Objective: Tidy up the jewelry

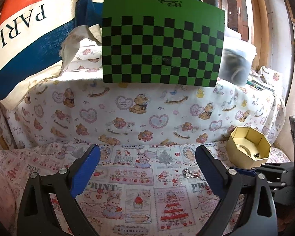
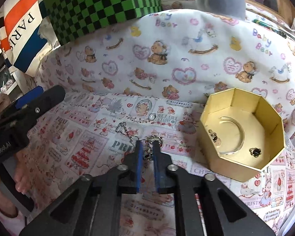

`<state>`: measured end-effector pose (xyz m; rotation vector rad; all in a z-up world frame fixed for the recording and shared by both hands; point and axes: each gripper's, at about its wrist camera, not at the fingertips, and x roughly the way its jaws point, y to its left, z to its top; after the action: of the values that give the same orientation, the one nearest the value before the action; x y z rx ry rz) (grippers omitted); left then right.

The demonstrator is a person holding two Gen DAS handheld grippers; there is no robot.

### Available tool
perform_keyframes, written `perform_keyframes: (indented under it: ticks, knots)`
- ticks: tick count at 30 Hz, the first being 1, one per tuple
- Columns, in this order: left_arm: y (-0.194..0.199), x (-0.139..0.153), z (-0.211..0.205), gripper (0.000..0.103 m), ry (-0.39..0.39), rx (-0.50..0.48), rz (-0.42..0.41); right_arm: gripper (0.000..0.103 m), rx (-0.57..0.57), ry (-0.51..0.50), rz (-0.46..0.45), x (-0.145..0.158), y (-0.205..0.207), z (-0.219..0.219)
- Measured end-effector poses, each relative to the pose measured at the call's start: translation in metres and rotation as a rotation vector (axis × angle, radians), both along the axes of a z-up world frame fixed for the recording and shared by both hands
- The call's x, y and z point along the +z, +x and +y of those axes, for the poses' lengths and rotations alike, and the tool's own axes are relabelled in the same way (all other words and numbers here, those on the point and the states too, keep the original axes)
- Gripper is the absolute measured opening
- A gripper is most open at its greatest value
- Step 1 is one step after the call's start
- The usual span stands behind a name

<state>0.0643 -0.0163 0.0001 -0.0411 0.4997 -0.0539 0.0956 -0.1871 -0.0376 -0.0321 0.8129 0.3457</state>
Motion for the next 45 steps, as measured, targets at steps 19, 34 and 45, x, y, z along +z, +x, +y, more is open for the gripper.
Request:
perform_keyframes:
  ticks: [19, 34, 45]
  knots:
    - [0.021, -0.002, -0.027, 0.096, 0.055, -0.167, 0.093, 0.019, -0.076, 0.05, -0.123, 0.03, -0.02, -0.029]
    - [0.083, -0.054, -0.076, 0.051, 0.135, -0.175, 0.411, 0.019, -0.139, 0.108, -0.146, 0.047, -0.026, -0.065]
    - [0.069, -0.053, -0.095, 0.009, 0.145, -0.217, 0.374, 0.019, -0.149, 0.105, -0.135, 0.046, -0.025, -0.068]
